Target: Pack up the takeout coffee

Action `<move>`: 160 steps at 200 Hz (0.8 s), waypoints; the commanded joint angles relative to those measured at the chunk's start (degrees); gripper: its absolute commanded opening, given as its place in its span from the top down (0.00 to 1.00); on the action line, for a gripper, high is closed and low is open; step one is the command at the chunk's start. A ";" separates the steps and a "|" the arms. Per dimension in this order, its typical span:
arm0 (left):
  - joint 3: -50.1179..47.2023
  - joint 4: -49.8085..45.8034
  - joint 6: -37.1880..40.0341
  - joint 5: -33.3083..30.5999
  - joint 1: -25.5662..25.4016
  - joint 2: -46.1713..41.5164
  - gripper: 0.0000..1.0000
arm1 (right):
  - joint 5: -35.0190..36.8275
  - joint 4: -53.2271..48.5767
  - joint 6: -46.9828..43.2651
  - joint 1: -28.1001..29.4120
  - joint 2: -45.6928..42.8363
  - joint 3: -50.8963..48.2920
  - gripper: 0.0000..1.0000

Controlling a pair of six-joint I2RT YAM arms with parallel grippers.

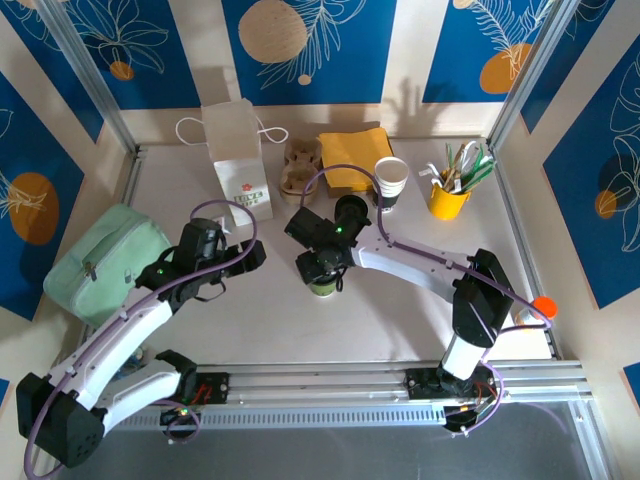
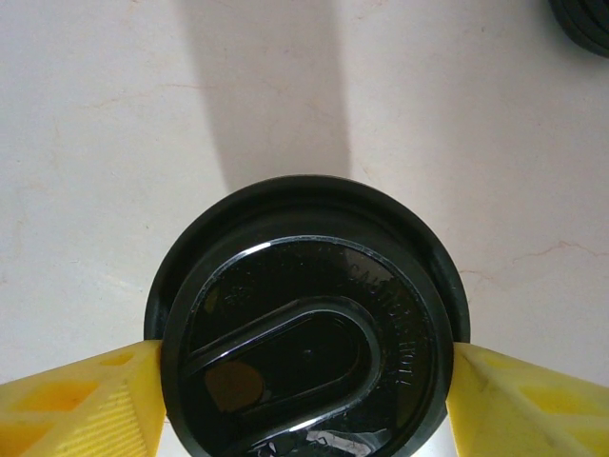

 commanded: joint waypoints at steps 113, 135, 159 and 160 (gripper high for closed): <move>-0.52 1.35 -0.53 1.55 0.98 0.13 0.17 | -2.09 -3.74 -0.86 -1.73 2.59 -0.31 0.28; -0.52 1.23 -0.53 1.68 0.90 0.19 0.17 | -1.37 -4.31 -1.16 -2.02 2.01 0.09 0.28; -0.52 0.82 -0.32 1.50 0.95 -0.03 0.17 | -0.55 -4.56 -1.84 -3.48 0.83 0.02 0.28; -0.52 0.77 -0.34 1.50 0.95 -0.03 0.18 | -0.53 -4.55 -1.89 -3.54 0.74 0.04 0.28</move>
